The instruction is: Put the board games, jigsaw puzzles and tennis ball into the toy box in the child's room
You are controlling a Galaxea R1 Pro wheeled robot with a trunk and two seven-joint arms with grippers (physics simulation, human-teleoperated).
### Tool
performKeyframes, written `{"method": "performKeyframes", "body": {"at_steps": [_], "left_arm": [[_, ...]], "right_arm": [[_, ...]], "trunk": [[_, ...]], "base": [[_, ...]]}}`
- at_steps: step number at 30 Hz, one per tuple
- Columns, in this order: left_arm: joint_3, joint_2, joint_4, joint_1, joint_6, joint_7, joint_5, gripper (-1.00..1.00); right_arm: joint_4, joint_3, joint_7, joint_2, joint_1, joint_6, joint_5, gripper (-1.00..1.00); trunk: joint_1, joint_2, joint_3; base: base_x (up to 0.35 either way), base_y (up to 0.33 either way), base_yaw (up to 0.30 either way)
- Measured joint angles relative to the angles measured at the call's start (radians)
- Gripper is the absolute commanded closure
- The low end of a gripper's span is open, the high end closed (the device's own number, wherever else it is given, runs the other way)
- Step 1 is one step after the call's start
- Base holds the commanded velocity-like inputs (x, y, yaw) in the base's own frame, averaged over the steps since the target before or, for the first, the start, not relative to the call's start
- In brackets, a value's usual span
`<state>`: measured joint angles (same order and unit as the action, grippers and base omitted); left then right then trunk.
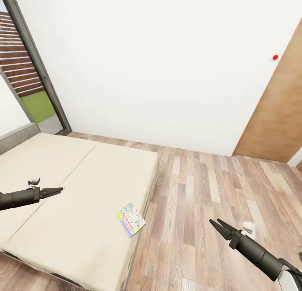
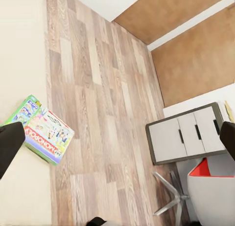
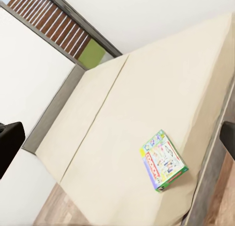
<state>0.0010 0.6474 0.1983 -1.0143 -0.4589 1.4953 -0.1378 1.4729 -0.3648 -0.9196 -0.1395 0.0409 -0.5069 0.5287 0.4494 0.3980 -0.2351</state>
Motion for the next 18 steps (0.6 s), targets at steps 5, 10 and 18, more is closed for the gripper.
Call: {"method": "performKeyframes", "body": {"at_steps": [5,10,18], "left_arm": [[-0.001,0.0,0.0,0.0,0.0,0.0,0.0,-1.0],[-0.001,0.0,0.0,0.0,0.0,0.001,0.0,-1.0],[0.0,0.0,0.0,0.0,0.0,0.001,0.0,-1.0]], "right_arm": [[0.001,0.0,0.0,0.0,0.0,0.0,0.0,-1.0],[0.001,0.0,0.0,0.0,0.0,0.0,0.0,-1.0],[0.0,0.0,0.0,0.0,0.0,-0.001,0.0,-1.0]], "trunk": [[0.0,0.0,0.0],[0.0,0.0,0.0],[0.0,0.0,0.0]], "base": [[0.0,0.0,0.273],[0.0,0.0,0.281],[0.0,0.0,0.284]]}}
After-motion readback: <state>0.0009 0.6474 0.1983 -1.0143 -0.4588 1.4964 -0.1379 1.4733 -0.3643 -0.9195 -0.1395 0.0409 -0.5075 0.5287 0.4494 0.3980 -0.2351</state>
